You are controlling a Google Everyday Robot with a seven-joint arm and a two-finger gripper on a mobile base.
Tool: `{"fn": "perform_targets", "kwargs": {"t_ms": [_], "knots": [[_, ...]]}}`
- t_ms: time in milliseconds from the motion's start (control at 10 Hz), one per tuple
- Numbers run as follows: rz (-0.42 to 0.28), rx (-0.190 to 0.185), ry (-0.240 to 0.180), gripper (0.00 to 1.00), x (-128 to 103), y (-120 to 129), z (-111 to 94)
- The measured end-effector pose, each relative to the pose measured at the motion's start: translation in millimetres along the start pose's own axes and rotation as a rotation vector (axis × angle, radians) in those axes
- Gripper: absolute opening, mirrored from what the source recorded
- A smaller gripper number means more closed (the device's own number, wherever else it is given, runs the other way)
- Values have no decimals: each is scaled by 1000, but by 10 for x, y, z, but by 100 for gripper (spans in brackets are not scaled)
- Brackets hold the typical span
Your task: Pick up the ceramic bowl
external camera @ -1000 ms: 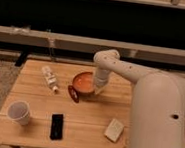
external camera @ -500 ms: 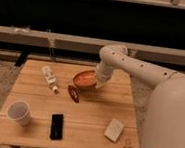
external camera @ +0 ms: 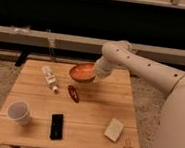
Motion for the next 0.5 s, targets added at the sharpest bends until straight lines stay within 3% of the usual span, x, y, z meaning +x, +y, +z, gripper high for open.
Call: {"fn": "perform_targets", "kwargs": {"t_ms": [500], "knots": [[-2,1,-1,0,-9,-3,-1]]}}
